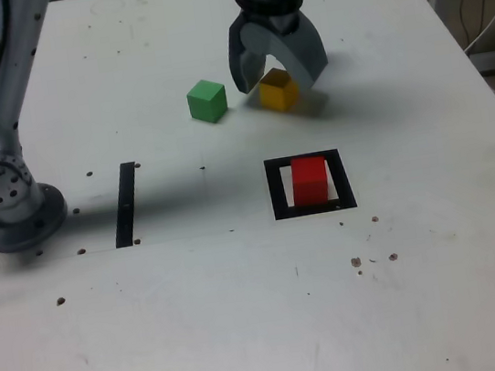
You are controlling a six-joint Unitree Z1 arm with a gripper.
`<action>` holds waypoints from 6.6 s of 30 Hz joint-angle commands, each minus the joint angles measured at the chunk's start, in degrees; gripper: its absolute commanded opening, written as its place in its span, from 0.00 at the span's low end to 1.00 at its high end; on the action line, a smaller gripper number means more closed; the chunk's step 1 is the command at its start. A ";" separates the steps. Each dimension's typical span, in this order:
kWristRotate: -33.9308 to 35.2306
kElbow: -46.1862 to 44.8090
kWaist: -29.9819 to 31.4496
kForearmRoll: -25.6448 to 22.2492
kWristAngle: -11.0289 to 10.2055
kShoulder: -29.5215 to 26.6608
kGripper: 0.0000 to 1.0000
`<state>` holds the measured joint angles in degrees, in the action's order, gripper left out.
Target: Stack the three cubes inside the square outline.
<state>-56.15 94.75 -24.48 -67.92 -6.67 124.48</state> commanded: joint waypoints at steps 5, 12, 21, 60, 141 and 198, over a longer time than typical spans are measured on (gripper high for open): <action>1.70 -0.33 1.26 0.46 -0.93 0.34 0.88; 4.13 -0.85 1.94 0.87 -2.40 0.52 0.64; 4.82 -1.44 2.98 2.37 -3.08 0.37 0.41; 14.60 1.16 8.06 -8.51 -0.84 -8.38 0.41; 53.05 -1.30 29.48 -5.86 6.58 -5.33 0.54; 36.81 -9.83 4.03 -11.36 -1.33 -17.93 0.98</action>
<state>-18.55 84.89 -19.73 -79.46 -7.85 106.85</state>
